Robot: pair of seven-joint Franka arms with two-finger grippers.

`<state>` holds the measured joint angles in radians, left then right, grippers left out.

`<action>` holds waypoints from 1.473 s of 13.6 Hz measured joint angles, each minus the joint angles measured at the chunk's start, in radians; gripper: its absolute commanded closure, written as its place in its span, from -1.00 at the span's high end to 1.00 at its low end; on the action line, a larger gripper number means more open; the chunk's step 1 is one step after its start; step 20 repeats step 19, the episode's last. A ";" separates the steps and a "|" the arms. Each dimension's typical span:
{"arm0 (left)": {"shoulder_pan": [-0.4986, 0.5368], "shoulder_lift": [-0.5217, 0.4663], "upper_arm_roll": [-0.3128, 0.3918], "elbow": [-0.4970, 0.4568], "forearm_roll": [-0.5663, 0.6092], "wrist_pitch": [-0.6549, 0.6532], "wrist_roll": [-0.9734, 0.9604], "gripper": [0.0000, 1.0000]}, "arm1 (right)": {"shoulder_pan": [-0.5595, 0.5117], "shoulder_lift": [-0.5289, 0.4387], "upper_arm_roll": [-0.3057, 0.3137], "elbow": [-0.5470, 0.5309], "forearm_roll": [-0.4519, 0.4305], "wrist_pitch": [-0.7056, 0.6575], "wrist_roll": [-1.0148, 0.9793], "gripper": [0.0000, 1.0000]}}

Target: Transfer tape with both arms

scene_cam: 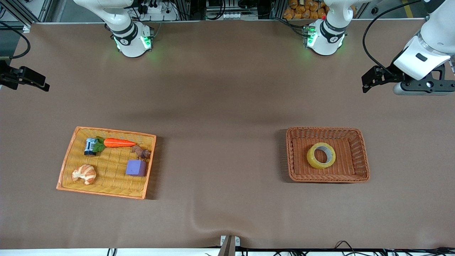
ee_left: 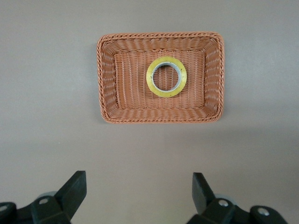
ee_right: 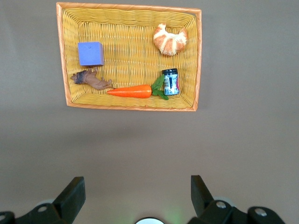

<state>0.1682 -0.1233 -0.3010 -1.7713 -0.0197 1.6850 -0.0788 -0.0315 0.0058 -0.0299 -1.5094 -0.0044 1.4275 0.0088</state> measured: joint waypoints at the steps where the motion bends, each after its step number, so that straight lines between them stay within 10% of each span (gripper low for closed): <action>1: 0.000 -0.001 -0.001 0.008 0.000 0.001 0.000 1.00 | 0.000 0.000 0.000 0.000 0.000 0.000 0.000 1.00; 20: -0.254 0.114 0.273 0.256 0.042 -0.137 0.009 1.00 | 0.000 0.000 0.001 0.000 0.000 -0.001 0.000 1.00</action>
